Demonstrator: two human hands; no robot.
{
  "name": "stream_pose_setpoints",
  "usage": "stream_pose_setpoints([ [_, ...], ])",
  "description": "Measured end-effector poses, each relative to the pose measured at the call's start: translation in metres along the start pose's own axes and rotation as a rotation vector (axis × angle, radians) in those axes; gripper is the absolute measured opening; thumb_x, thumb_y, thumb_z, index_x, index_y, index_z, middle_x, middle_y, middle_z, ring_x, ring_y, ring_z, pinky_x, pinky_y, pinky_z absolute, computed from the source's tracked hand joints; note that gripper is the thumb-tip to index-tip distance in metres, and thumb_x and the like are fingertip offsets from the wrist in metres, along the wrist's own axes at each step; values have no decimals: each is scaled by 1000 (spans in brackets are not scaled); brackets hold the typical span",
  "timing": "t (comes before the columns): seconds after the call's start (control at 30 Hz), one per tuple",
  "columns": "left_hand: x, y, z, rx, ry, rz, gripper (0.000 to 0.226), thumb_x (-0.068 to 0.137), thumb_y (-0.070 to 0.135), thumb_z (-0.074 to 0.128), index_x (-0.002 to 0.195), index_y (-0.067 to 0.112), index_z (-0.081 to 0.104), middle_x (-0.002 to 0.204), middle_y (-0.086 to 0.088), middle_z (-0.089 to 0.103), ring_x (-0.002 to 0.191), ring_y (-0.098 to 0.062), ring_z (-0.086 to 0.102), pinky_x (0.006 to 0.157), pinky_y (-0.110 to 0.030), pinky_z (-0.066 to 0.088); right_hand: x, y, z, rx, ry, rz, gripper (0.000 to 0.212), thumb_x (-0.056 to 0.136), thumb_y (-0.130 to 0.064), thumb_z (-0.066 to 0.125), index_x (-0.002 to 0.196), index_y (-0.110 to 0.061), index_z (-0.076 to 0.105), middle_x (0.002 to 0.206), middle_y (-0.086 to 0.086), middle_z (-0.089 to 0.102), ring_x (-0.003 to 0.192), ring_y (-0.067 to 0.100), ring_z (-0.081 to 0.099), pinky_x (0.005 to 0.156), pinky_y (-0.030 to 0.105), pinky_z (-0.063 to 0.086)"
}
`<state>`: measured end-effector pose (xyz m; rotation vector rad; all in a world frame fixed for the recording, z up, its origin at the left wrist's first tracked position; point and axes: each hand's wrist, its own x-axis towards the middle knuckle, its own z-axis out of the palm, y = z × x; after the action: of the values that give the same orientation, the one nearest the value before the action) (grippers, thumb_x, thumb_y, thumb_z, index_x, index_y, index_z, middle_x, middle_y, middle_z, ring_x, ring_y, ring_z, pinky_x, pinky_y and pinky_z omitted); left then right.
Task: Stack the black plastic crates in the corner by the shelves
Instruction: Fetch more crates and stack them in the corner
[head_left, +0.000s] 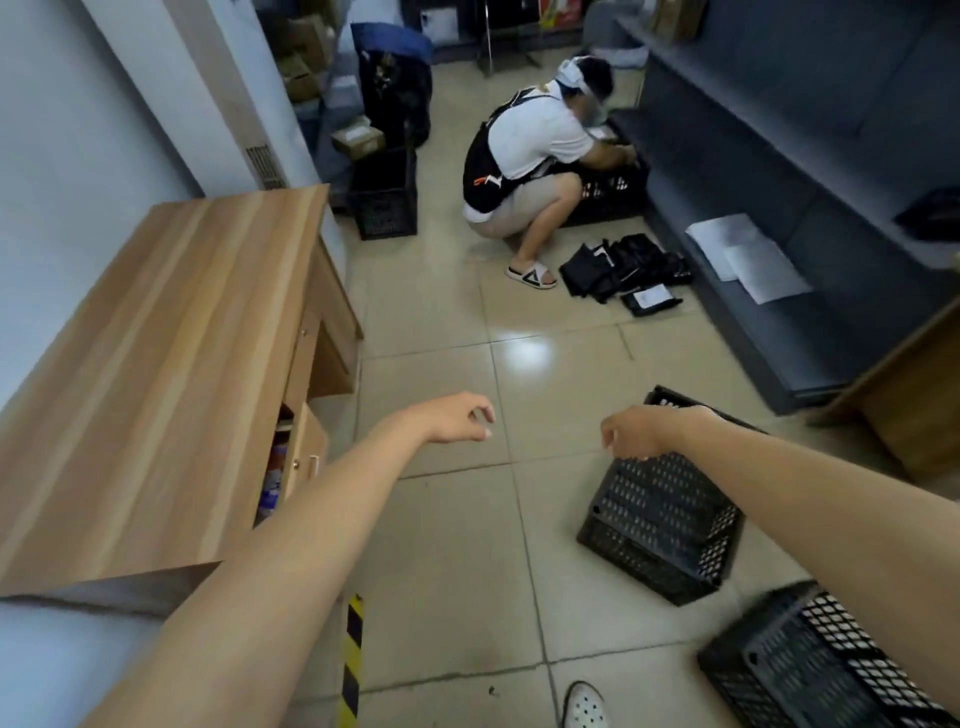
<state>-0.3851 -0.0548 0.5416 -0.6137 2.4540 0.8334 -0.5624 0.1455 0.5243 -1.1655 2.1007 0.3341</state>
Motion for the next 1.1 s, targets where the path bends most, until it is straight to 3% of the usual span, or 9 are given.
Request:
stream_pose_setpoints([
  [0.13, 51, 37, -16, 69, -18, 46, 35, 93, 27, 61, 126, 15, 58, 120, -10, 62, 108, -24, 58, 90, -24, 40, 7, 68, -17, 60, 58, 40, 10, 94, -22, 46, 99, -23, 55, 105, 4, 58, 98, 22, 54, 83, 30, 39],
  [0.3, 117, 54, -30, 205, -239, 27, 37, 93, 30, 60, 128, 19, 55, 114, -4, 61, 97, -22, 62, 85, -26, 44, 32, 126, -10, 113, 10, 93, 7, 90, -25, 47, 92, -25, 53, 102, 2, 62, 90, 24, 60, 89, 37, 47],
  [0.4, 159, 61, -51, 205, -267, 60, 37, 93, 30, 59, 128, 18, 55, 108, -1, 59, 87, -19, 60, 83, -26, 44, 52, 149, -24, 61, -106, 155, 10, 91, -18, 47, 96, -16, 55, 103, 5, 66, 83, 23, 59, 88, 34, 47],
  [0.53, 222, 63, -96, 245, -285, 112, 34, 94, 27, 59, 126, 17, 54, 107, -3, 58, 86, -19, 59, 85, -28, 45, 89, 167, -78, 167, 60, 235, 31, 91, -22, 42, 112, -13, 63, 112, 8, 66, 100, 29, 63, 87, 39, 48],
  [0.63, 270, 64, -139, 314, -252, 163, 35, 93, 27, 60, 126, 17, 55, 111, -6, 61, 96, -23, 60, 91, -29, 45, 123, 171, -112, 315, 200, 301, 28, 92, -27, 43, 114, -23, 60, 116, 3, 63, 104, 27, 59, 92, 40, 48],
  [0.7, 297, 63, -168, 368, -227, 210, 37, 93, 28, 60, 128, 17, 55, 118, -7, 63, 108, -24, 59, 97, -30, 42, 147, 171, -130, 389, 199, 319, 27, 91, -27, 43, 111, -25, 61, 116, 1, 63, 104, 25, 59, 94, 41, 48],
  [0.83, 352, 59, -210, 458, -253, 245, 37, 93, 29, 60, 128, 19, 55, 123, -8, 63, 113, -25, 58, 101, -32, 41, 185, 175, -154, 451, 150, 321, 28, 90, -26, 44, 112, -25, 61, 116, -1, 65, 107, 23, 61, 94, 37, 47],
  [0.97, 408, 63, -222, 551, -327, 239, 39, 94, 26, 59, 132, 16, 53, 127, -9, 61, 116, -25, 57, 98, -29, 40, 201, 208, -158, 513, 203, 376, 26, 91, -32, 45, 113, -28, 60, 117, 0, 63, 107, 24, 58, 95, 38, 47],
  [1.1, 461, 98, -202, 598, -464, 277, 40, 94, 24, 59, 132, 14, 52, 129, -11, 60, 110, -24, 58, 95, -28, 41, 196, 259, -135, 585, 127, 521, 28, 92, -29, 45, 111, -22, 63, 110, 3, 64, 102, 25, 60, 90, 39, 49],
])
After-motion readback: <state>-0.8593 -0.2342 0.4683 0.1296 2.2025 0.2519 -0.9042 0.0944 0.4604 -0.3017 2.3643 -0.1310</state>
